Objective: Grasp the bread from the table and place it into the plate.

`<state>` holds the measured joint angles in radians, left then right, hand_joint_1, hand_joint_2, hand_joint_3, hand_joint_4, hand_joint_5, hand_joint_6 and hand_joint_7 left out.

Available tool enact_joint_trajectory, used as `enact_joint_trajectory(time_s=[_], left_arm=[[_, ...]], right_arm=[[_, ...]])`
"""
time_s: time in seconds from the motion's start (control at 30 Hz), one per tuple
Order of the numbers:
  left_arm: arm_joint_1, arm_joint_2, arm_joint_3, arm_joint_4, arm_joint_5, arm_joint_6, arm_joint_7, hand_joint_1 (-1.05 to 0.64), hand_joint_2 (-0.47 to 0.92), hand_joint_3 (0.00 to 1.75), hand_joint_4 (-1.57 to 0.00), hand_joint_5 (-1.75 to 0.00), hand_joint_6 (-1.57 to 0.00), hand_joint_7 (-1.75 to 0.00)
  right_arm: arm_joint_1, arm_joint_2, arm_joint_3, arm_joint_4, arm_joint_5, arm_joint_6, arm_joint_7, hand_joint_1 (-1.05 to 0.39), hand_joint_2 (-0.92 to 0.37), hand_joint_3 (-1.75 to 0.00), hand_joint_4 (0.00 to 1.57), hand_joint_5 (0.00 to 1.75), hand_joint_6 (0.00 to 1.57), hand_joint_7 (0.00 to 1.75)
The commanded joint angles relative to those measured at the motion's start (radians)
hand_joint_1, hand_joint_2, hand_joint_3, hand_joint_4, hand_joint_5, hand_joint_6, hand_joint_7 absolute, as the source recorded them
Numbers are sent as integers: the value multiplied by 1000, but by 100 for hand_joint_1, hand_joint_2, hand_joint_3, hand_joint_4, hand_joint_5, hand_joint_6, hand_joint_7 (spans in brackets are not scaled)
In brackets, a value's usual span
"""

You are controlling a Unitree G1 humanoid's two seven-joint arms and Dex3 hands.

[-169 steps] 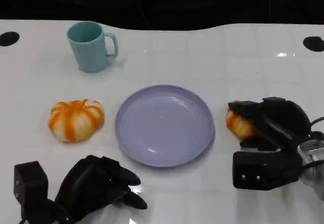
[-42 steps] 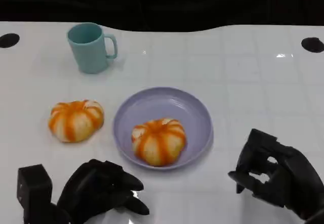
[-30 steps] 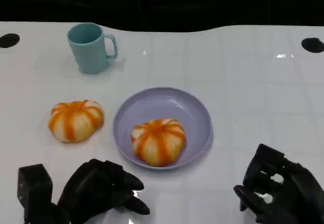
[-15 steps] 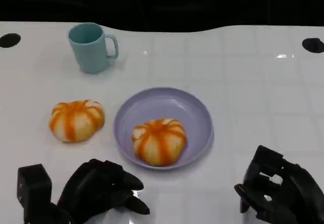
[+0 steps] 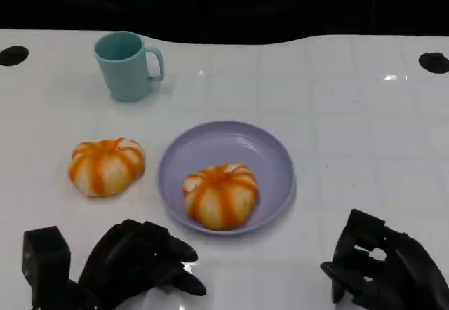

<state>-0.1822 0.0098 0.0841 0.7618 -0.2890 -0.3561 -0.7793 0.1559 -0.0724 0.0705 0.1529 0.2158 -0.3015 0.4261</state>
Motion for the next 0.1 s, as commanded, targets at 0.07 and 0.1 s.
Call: enact_joint_trajectory(time_s=[0.07,0.1], left_arm=[[-6,21,6,37,16,-35,5,-105,74,1,-157,-17,-156,0],[-9,21,8,41,16,-37,5,-105,74,1,-157,-17,-157,0]], right_arm=[[-29,6,-23,66,8,-63,18,-55,-92,-29,82,175,63,174],[-33,7,-24,72,5,-66,16,-56,-92,-29,83,175,63,174]])
